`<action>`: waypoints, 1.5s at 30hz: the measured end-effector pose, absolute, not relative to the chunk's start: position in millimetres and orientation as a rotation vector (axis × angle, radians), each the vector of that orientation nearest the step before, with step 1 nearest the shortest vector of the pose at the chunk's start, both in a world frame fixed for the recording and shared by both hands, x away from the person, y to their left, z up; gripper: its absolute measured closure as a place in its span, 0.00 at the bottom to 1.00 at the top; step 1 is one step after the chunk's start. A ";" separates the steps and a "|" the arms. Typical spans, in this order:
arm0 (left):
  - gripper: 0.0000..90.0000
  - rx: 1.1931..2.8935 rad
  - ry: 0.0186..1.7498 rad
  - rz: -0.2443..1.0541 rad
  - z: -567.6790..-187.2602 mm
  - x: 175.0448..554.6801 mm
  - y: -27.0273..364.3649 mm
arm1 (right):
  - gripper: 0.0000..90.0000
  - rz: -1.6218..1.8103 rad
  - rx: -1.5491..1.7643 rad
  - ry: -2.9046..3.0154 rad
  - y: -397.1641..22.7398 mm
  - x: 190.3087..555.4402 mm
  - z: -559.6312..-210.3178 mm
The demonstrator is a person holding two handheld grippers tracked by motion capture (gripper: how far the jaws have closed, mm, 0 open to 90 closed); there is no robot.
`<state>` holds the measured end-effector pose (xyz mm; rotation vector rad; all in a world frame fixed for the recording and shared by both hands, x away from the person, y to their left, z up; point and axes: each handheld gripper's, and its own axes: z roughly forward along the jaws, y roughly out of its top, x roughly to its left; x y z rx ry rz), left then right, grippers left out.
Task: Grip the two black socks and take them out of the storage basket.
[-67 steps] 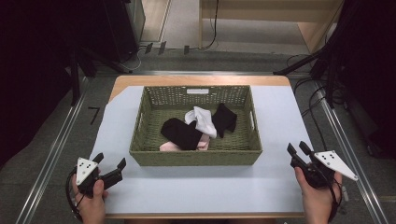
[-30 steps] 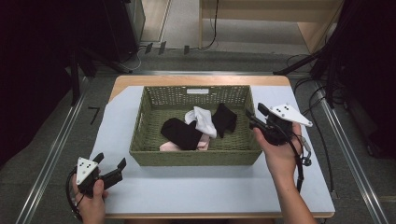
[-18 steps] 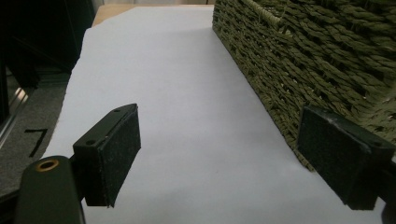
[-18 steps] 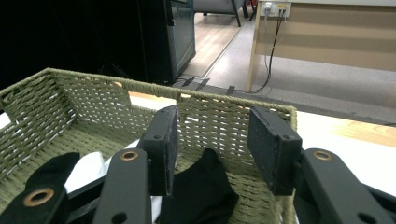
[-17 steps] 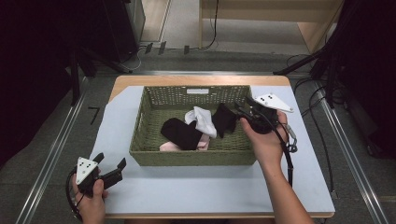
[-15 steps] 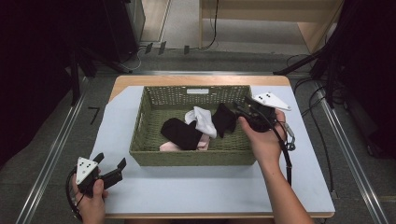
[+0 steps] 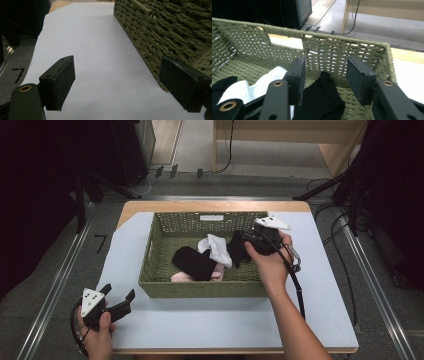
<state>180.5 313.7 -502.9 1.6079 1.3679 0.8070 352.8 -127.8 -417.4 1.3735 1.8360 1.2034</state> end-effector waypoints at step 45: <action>0.17 1.626 1.360 0.814 -502.9 180.5 312.2 | 0.55 0.716 1.463 2.303 -96.3 394.5 -484.5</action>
